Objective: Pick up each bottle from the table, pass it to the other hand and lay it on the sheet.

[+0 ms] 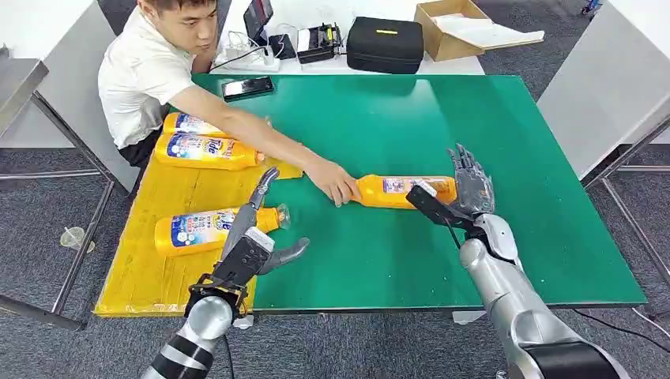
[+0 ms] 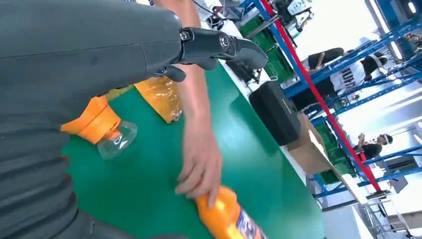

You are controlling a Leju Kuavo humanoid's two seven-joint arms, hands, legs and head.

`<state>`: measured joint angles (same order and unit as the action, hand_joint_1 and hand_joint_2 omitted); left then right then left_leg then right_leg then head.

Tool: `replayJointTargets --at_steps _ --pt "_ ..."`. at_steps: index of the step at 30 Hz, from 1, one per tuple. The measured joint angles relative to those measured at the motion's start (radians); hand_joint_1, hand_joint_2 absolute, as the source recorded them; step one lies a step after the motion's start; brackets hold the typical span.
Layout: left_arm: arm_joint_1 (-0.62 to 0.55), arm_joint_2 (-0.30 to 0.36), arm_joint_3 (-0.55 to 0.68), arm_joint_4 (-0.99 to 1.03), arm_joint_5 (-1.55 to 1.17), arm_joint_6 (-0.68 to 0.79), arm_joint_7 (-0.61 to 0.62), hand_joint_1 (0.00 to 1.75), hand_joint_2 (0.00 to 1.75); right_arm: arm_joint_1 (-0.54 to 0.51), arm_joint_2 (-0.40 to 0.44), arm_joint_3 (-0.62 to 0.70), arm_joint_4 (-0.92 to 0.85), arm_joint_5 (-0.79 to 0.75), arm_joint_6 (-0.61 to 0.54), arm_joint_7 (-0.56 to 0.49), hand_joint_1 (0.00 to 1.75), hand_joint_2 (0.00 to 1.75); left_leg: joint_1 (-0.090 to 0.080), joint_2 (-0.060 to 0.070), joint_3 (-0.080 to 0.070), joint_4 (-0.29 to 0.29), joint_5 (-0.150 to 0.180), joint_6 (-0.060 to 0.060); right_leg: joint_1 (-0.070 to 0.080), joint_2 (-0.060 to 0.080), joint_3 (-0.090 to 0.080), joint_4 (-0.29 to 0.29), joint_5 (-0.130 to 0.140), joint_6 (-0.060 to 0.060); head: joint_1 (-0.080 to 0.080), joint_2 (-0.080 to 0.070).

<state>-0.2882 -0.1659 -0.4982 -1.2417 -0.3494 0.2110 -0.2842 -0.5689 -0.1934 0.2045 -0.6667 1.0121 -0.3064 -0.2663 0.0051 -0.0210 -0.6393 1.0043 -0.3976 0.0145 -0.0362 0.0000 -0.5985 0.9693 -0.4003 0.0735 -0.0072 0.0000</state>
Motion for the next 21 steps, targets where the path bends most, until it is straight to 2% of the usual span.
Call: replayJointTargets --at_steps 13,21 --pt "-0.013 -0.012 -0.001 0.026 0.005 0.003 -0.003 0.00 1.75 -0.053 0.000 0.022 0.103 0.009 0.028 0.017 0.00 1.75 0.000 0.000 0.000 0.000 0.000 0.000 0.000 0.000 0.000 0.000 0.000 0.000 0.000 0.000" --pt "-0.031 -0.015 -0.013 0.042 0.018 0.005 -0.008 0.00 1.75 -0.062 0.011 0.037 0.145 -0.007 0.132 -0.003 0.00 1.75 0.000 0.000 0.000 0.000 0.000 0.000 0.000 0.000 0.000 0.000 0.000 0.000 0.000 0.000"
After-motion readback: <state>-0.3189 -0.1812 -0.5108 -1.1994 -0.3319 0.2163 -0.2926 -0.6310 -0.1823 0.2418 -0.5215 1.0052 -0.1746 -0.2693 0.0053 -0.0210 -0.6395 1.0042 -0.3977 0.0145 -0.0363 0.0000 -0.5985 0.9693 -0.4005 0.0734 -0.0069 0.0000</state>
